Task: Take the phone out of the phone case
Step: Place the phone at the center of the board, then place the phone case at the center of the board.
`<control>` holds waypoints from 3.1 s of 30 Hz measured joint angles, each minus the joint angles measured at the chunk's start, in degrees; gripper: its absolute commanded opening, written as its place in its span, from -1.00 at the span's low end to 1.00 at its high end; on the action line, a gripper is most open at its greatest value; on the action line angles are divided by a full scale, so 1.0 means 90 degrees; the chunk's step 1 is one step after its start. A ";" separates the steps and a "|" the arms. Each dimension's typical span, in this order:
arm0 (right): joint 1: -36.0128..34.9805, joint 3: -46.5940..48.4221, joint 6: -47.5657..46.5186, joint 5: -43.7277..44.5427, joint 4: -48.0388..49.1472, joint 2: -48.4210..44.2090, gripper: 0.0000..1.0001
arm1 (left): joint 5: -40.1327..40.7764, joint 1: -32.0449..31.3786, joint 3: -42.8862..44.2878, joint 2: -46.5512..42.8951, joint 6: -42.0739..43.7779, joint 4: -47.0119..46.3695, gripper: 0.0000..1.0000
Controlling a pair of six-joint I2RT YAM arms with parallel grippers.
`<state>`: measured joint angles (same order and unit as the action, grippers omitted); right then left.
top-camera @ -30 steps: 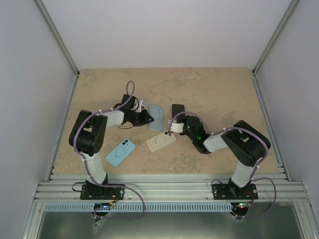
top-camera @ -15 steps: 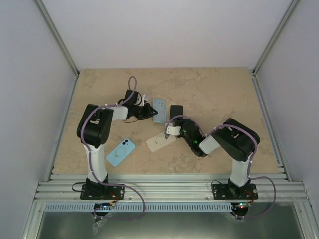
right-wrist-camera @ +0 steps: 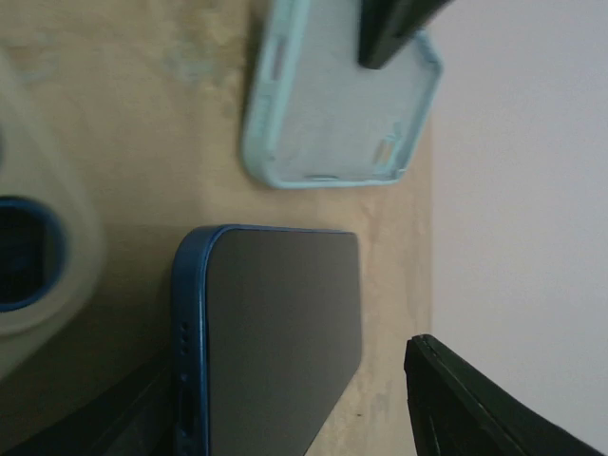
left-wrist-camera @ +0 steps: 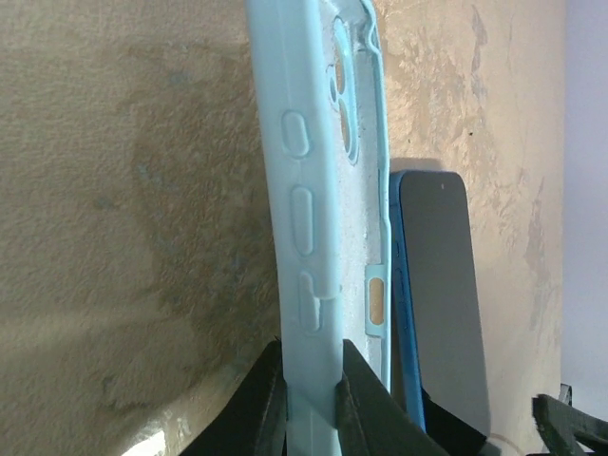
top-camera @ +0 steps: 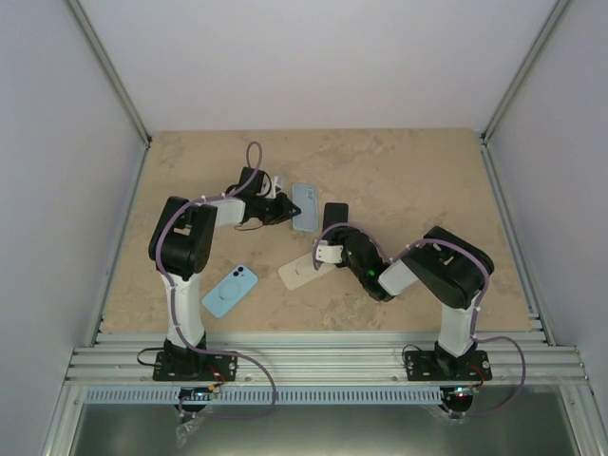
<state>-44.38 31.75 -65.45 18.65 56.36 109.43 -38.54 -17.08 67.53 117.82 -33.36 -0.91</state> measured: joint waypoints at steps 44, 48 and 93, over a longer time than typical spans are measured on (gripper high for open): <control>0.1455 0.1797 0.0651 -0.2807 -0.4313 -0.0600 0.89 | -0.0430 0.0265 0.0243 0.0250 0.0573 0.0486 -1.00; 0.1467 0.1800 0.0648 -0.2846 -0.4340 -0.0610 0.92 | -0.0474 0.0228 0.0301 0.0362 0.0539 0.0464 -1.00; 0.1875 0.2030 0.2290 -0.3189 -0.5819 -0.2557 0.95 | 0.2096 -0.0588 0.0107 -0.0986 0.0952 0.1433 0.99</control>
<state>-27.51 50.02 -44.84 -10.04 3.99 86.41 -19.68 -22.37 68.49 108.95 -24.80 11.99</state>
